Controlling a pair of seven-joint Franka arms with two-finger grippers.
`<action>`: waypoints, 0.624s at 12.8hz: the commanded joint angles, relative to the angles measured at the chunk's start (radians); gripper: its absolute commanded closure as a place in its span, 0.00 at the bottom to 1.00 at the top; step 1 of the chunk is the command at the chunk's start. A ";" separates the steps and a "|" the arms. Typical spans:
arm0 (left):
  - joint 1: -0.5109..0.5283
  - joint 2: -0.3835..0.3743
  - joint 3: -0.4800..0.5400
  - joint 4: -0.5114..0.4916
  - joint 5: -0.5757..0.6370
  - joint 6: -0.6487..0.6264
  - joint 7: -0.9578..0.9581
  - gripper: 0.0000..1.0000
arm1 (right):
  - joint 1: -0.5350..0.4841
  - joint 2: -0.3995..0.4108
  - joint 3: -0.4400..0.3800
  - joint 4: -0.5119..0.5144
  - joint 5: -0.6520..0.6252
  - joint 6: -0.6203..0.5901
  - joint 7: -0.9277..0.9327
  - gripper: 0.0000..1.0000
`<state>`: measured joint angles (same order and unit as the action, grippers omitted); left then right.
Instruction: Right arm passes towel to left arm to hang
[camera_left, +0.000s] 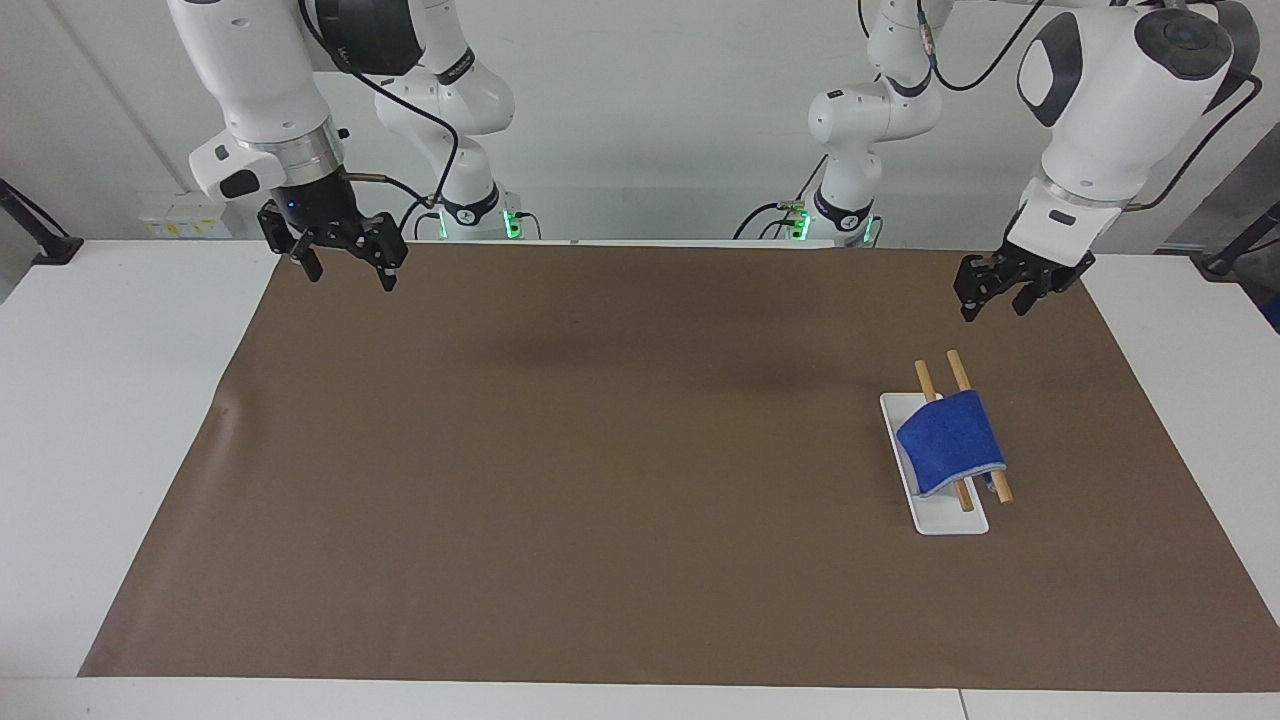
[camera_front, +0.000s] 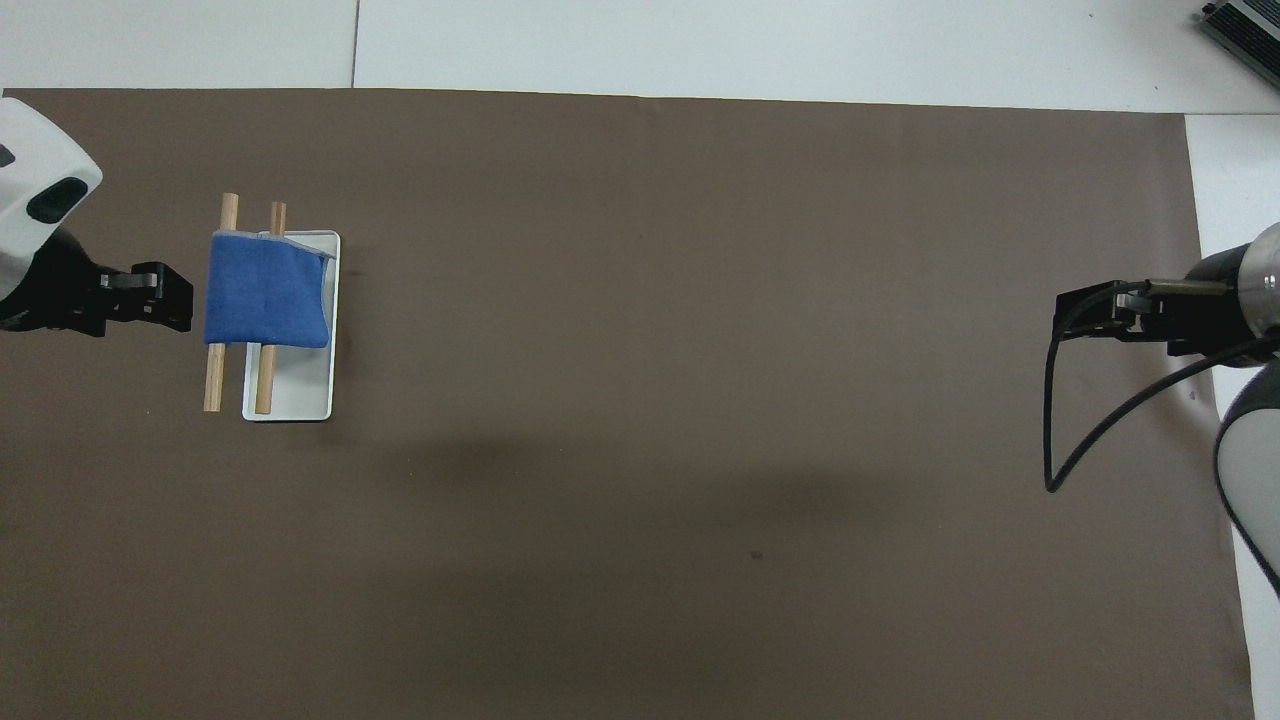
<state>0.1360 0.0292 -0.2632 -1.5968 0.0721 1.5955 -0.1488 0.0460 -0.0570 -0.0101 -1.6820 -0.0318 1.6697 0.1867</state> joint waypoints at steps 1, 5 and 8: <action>-0.004 -0.031 0.004 -0.040 0.015 0.006 0.012 0.00 | 0.002 0.002 -0.008 0.008 0.003 -0.018 -0.024 0.00; -0.010 -0.035 0.006 -0.038 0.011 0.017 0.008 0.00 | 0.002 0.002 -0.008 0.008 0.001 -0.018 -0.024 0.00; -0.001 -0.035 0.002 -0.041 -0.011 0.043 0.012 0.00 | 0.002 0.002 -0.008 0.008 0.001 -0.018 -0.024 0.00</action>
<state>0.1349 0.0222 -0.2664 -1.6031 0.0710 1.6010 -0.1481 0.0460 -0.0570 -0.0102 -1.6820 -0.0318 1.6697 0.1867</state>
